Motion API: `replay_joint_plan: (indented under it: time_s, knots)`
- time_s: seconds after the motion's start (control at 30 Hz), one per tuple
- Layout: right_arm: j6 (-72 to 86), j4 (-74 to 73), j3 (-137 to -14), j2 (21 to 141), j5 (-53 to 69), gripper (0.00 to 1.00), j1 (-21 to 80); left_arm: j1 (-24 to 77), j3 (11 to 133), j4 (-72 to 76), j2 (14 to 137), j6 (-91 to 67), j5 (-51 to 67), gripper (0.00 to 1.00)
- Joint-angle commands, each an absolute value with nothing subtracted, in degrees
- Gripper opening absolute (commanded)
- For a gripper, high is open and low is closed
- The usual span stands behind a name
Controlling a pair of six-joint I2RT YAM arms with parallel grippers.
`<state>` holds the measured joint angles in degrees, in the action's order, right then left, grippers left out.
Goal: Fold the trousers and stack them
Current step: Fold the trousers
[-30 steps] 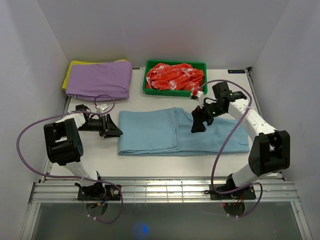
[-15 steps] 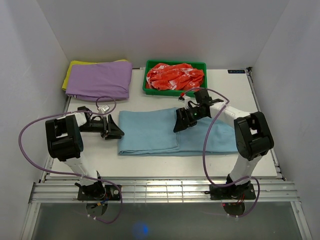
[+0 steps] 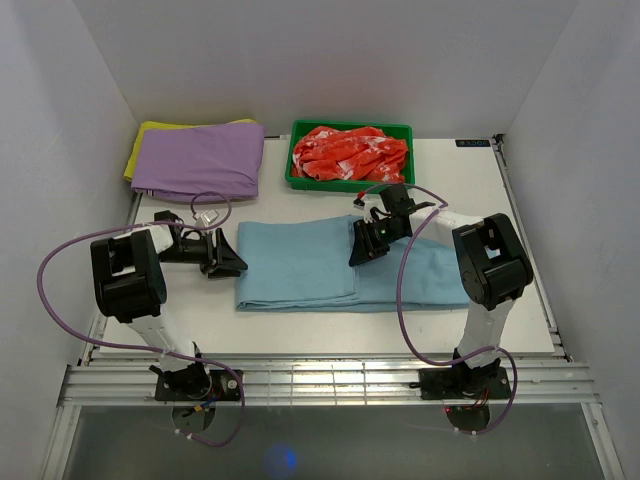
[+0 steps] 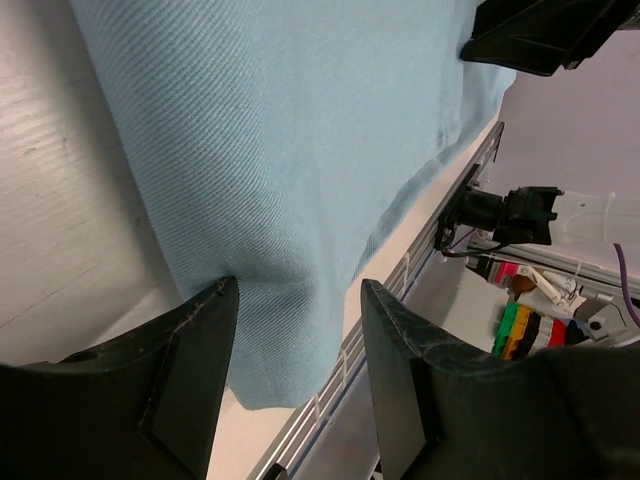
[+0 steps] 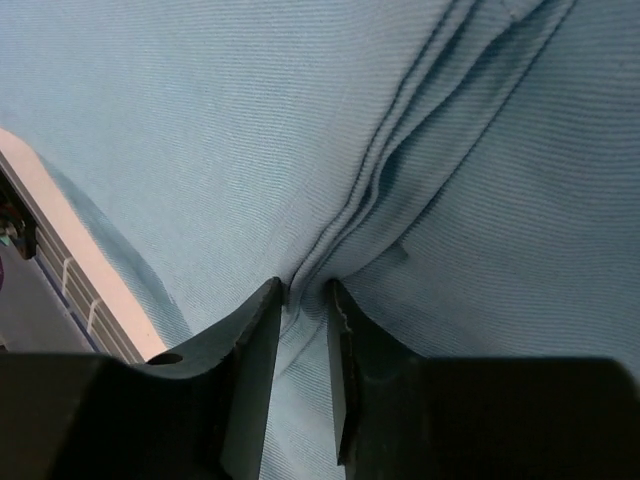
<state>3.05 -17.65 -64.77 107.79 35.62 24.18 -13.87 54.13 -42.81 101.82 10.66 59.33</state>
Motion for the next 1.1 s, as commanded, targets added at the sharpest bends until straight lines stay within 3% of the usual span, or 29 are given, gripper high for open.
replay_joint_plan:
  time_s: [0.0, 0.1, 0.43, 0.73, 1.07]
  knots:
    - [4.1, -17.7, -66.0, 106.6, 36.2, 0.29, 24.5, -14.1, 55.4, -40.9, 99.1, 10.2, 58.5, 0.63]
    - [4.3, -18.6, -66.0, 104.1, 37.0, 0.08, 24.5, -14.4, 55.2, -40.6, 99.1, 10.2, 57.7, 0.63]
    - [4.1, -20.3, -60.7, 98.8, 37.3, 0.08, 24.0, -16.6, 54.7, -38.1, 98.0, 8.4, 55.5, 0.69]
    - [0.8, -20.8, -61.7, 105.9, 32.3, 0.08, 23.5, -16.6, 53.1, -34.5, 102.4, 7.2, 52.4, 0.70]
    - [0.3, -20.9, -62.4, 107.8, 29.8, 0.08, 23.3, -15.5, 53.2, -31.6, 109.5, 6.5, 59.0, 0.69]
